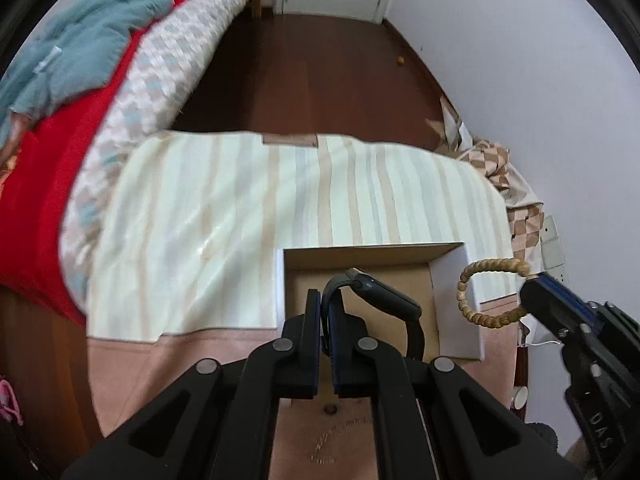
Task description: Organize jewelry
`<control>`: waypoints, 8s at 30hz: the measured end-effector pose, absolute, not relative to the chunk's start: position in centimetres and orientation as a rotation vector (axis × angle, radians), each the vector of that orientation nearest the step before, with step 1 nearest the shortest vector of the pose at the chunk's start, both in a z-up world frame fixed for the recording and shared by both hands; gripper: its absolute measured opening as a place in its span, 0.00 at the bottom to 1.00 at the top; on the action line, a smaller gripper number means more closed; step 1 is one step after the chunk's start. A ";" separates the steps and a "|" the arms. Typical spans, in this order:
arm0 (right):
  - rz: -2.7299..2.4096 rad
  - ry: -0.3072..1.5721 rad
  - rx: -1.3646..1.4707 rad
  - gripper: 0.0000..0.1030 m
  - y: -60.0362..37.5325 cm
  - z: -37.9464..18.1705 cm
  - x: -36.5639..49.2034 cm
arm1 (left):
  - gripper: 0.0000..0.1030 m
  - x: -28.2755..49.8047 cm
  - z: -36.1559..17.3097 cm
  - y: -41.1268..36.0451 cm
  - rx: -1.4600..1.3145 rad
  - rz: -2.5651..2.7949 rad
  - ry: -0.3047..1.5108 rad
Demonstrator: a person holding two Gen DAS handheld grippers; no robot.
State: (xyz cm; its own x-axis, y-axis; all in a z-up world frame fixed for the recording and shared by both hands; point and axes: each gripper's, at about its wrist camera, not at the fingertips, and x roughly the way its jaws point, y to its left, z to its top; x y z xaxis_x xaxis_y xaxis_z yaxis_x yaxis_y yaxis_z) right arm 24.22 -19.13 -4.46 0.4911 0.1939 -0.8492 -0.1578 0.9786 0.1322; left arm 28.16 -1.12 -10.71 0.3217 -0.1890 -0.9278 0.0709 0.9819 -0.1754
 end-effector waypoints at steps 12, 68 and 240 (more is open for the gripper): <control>0.260 1.225 0.002 0.10 -18.2 -11.7 28.5 | 0.31 31.1 -13.8 -1.1 -0.130 -0.179 1.329; -0.030 0.979 -0.003 0.97 -22.2 0.3 8.4 | 1.00 9.3 -2.6 1.4 -0.016 0.108 0.938; 0.359 1.183 0.260 0.05 -20.4 -9.3 25.9 | 0.06 25.9 -12.4 -0.3 -0.241 -0.278 1.250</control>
